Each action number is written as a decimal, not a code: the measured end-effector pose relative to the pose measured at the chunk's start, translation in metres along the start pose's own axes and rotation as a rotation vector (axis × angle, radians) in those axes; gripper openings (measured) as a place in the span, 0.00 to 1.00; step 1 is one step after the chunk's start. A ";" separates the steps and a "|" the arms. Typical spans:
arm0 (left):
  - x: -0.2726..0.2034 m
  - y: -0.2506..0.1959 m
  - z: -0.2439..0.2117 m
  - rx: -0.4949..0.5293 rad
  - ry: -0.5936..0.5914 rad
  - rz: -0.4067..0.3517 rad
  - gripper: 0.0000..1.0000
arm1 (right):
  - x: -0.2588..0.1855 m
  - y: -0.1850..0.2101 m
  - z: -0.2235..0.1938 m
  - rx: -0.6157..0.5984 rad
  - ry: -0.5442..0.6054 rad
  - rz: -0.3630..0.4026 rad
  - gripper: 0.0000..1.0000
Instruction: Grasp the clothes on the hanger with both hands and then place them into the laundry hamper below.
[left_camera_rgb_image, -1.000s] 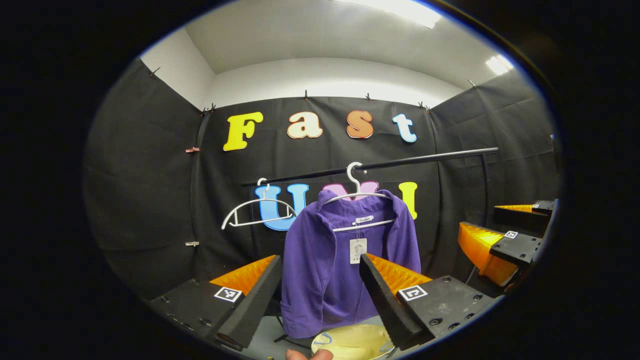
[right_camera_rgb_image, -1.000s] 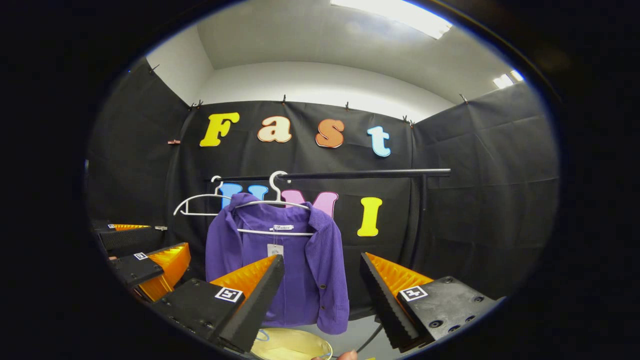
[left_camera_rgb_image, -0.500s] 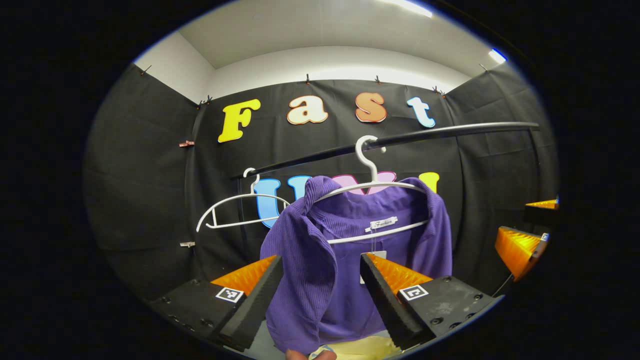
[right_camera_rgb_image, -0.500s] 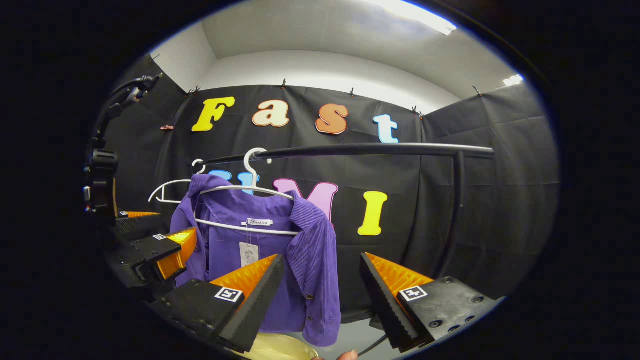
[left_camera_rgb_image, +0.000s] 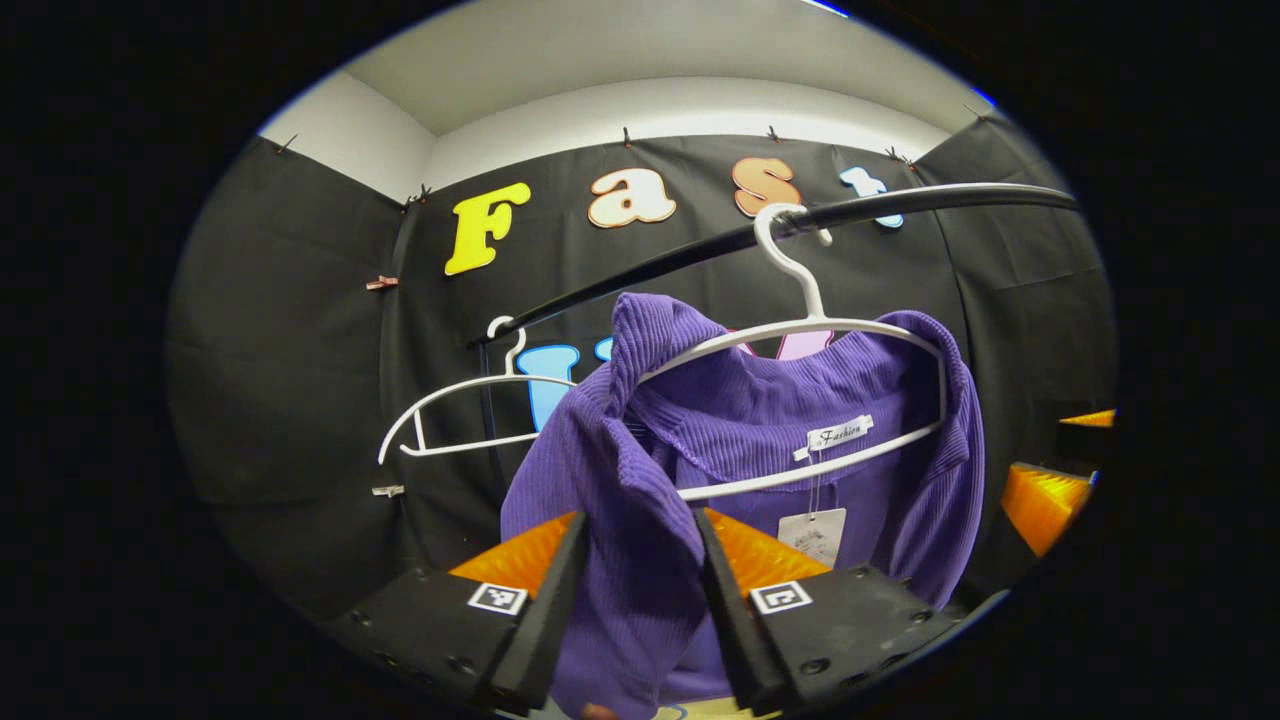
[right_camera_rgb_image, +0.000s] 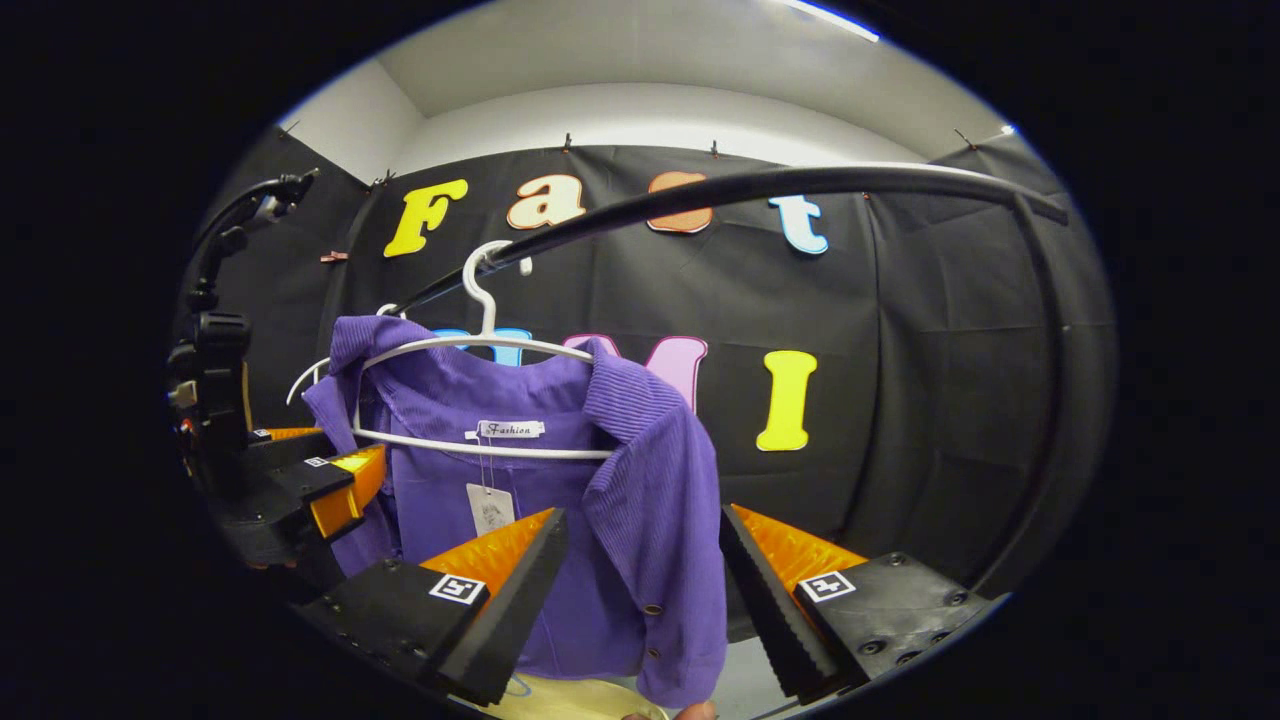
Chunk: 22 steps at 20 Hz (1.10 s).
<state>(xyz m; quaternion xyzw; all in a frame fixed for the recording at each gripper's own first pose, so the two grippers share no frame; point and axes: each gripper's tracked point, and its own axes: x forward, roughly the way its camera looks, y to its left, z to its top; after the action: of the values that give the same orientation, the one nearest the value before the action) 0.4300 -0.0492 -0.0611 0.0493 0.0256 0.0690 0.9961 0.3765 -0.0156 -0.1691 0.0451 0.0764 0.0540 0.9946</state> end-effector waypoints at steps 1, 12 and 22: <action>0.001 -0.001 -0.001 0.003 -0.003 -0.006 0.59 | 0.010 0.004 -0.001 0.007 -0.010 0.008 0.98; 0.011 0.014 -0.013 0.005 0.043 -0.006 0.14 | 0.089 0.016 -0.009 0.046 -0.087 -0.001 0.86; 0.013 0.014 -0.015 0.039 0.014 -0.036 0.05 | 0.083 0.005 -0.011 0.127 -0.088 0.121 0.04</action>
<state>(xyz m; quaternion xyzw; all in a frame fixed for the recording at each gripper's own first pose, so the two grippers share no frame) 0.4399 -0.0326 -0.0755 0.0678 0.0348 0.0507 0.9958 0.4562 0.0001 -0.1915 0.1148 0.0330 0.1070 0.9871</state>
